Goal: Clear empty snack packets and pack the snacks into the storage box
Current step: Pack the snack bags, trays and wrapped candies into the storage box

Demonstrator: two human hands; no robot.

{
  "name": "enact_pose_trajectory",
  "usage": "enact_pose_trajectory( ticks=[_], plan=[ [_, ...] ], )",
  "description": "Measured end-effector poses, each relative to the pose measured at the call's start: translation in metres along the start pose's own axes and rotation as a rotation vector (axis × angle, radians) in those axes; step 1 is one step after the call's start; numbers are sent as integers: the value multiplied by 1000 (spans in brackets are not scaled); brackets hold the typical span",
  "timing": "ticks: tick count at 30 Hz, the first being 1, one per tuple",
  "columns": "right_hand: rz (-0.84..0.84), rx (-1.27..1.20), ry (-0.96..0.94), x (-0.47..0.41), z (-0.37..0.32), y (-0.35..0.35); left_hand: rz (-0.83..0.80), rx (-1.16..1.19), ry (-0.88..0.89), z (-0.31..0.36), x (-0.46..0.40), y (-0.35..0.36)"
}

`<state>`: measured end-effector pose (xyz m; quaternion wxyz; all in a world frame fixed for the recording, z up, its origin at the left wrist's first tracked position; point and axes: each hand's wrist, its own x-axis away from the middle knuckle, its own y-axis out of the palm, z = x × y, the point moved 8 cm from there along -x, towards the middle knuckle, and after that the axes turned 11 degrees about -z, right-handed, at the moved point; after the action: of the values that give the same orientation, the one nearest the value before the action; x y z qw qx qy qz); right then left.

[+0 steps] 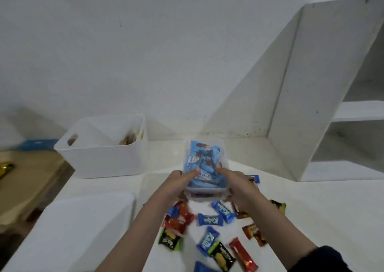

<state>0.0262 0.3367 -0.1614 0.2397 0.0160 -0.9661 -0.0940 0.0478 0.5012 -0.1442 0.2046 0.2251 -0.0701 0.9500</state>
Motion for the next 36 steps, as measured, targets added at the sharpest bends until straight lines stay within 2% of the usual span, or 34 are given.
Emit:
enact_pose_trajectory(
  ticks=[5, 11, 21, 26, 32, 36],
  plan=[
    [-37, -8, -4, -41, -31, 116, 96, -4, 3, 24, 13, -132],
    [-77, 29, -30, -95, -76, 229, 174, 21, 48, 55, 25, -256],
    [-212, -13, -8, -224, -115, 371, 394, 84, 14, 76, -17, -437],
    [-215, 18, 128, -285, -83, 407, 422, 69, -104, 45, -59, -481],
    [-253, 145, 300, -329, -52, 414, 424, -145, -264, 11, -103, -500],
    [-240, 348, 345, -369, -30, 407, 322, -119, -375, -10, -126, -495]
  ],
)
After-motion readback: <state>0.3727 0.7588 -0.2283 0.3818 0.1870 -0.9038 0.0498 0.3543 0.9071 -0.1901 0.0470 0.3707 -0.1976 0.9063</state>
